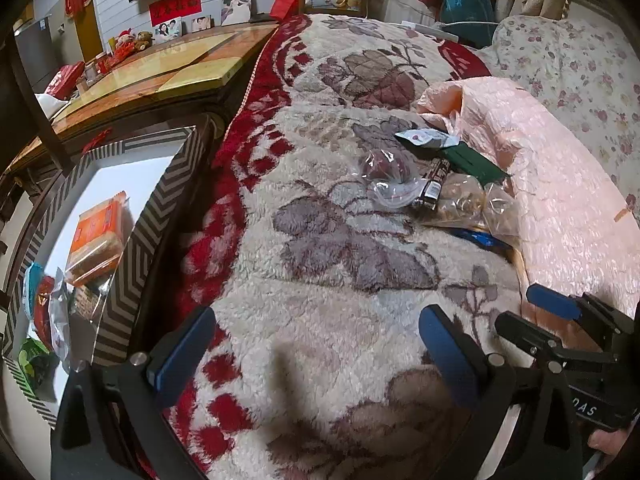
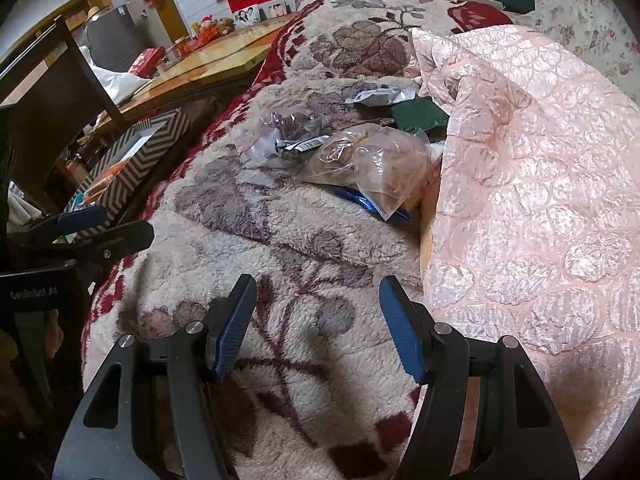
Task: Organize snacks
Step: 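Move both tools back over the remaining snacks on the blanket, then lower the left tool onto the brown chocolate bar and grasp it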
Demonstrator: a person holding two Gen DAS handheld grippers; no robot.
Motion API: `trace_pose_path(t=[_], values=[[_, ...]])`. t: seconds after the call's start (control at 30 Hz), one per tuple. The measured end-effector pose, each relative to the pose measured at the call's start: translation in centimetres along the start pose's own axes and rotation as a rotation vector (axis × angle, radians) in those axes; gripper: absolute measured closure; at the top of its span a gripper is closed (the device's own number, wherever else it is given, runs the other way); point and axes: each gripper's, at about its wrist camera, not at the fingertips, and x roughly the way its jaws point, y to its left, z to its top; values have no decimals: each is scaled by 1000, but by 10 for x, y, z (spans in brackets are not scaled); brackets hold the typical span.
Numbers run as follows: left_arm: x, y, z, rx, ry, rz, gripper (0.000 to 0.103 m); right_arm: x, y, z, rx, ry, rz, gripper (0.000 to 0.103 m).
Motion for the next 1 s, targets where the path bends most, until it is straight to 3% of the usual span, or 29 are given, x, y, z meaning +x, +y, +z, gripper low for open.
trace_pose_path(t=[0.57, 1.0], values=[[22, -5, 39, 7, 3, -25, 0, 2, -6, 34, -8, -28, -22, 39], [53, -18, 79, -22, 46, -94, 0, 11, -22, 45, 31, -20, -8, 39]])
